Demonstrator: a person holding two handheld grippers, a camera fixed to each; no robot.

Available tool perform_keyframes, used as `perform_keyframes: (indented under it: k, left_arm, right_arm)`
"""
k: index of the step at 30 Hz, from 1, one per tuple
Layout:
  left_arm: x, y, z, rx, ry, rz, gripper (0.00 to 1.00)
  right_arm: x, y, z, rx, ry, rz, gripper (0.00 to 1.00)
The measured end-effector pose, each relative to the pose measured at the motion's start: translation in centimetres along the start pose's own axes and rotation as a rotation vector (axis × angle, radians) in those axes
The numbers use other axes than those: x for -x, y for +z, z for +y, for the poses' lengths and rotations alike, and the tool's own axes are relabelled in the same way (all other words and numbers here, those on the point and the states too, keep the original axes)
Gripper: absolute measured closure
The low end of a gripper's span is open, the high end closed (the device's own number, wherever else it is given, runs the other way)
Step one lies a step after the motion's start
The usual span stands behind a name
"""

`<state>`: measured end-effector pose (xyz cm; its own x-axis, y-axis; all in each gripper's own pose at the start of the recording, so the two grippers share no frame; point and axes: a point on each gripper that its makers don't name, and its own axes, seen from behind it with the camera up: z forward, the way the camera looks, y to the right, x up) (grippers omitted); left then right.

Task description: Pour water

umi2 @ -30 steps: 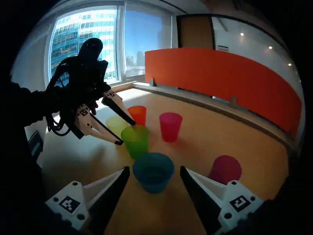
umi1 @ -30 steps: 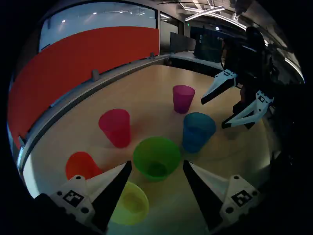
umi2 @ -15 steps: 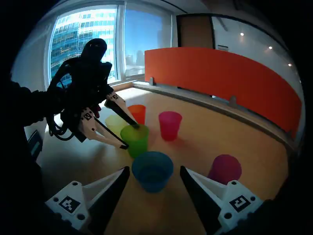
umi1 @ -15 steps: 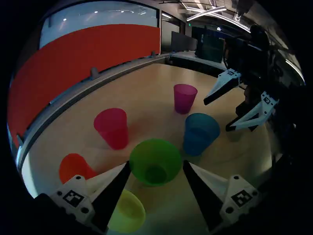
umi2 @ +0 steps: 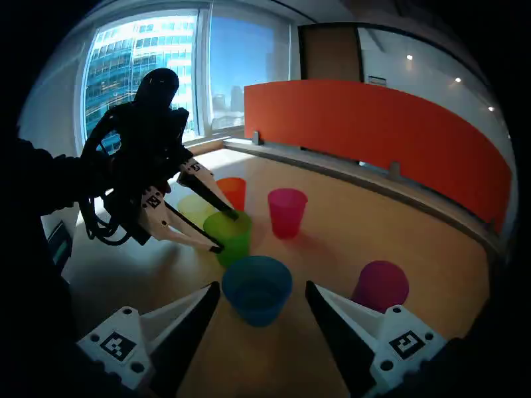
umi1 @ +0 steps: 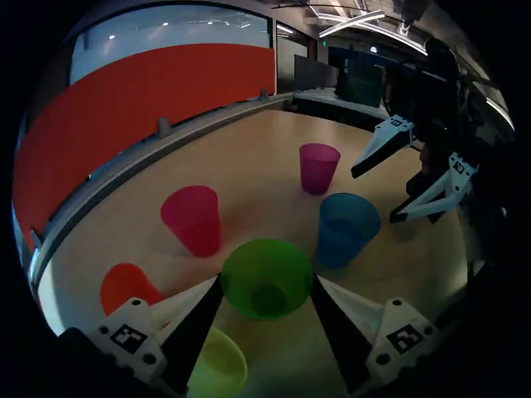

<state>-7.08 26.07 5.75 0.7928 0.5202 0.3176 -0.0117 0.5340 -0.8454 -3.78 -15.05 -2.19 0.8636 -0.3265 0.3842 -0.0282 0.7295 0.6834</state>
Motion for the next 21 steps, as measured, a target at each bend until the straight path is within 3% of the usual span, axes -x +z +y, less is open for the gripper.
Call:
perform_keyframes:
  k: [9, 21]
  left_arm:
    - [-0.9, -1.0, 0.4, 0.018, -0.03, 0.035, 0.11]
    - [-1.8, -3.1, 0.5, 0.004, -0.027, 0.091, 0.11]
  right_arm:
    - [0.6, 0.2, 0.0, 0.003, -0.001, -0.01, 0.0]
    - [2.0, 1.3, -0.5, -0.005, -0.01, -0.032, 0.0]
